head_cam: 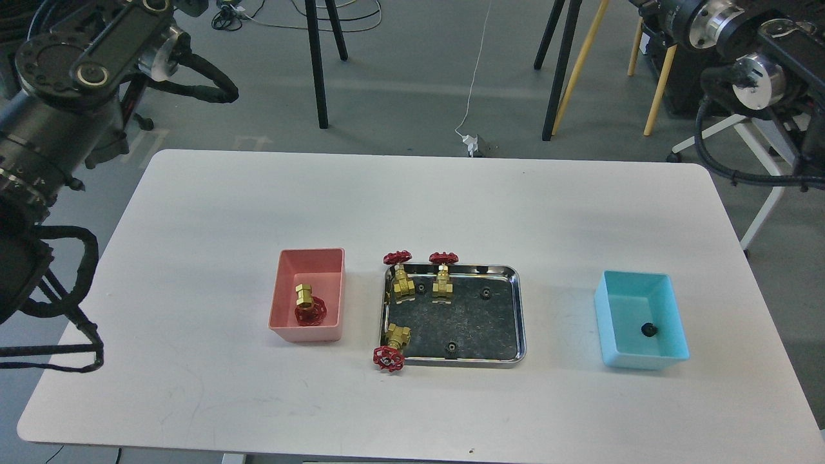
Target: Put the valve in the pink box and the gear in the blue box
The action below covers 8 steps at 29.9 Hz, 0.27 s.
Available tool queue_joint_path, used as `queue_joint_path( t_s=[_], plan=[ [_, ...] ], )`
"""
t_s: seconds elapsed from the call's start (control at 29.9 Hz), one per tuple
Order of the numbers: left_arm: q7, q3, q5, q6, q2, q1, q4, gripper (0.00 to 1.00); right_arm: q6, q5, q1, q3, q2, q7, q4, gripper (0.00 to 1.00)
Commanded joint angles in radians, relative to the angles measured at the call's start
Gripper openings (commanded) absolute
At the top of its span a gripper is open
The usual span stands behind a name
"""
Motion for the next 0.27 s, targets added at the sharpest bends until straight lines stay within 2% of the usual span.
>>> queue_joint_path(
  t_s=[0.0,0.07,0.23],
  plan=[
    [0.001,0.000,0.001,0.004,-0.010,0.010,0.003,1.00,-0.069,0.046,0.031,-0.001,0.122,-0.025,-0.206,0.90],
    [-0.001,0.000,0.001,0.003,-0.013,0.012,0.003,1.00,-0.085,0.046,0.041,-0.004,0.162,-0.019,-0.270,0.96],
    [-0.001,0.000,0.001,0.006,-0.014,0.018,0.003,1.00,-0.100,0.046,0.045,-0.007,0.168,-0.016,-0.275,0.99]
  ],
)
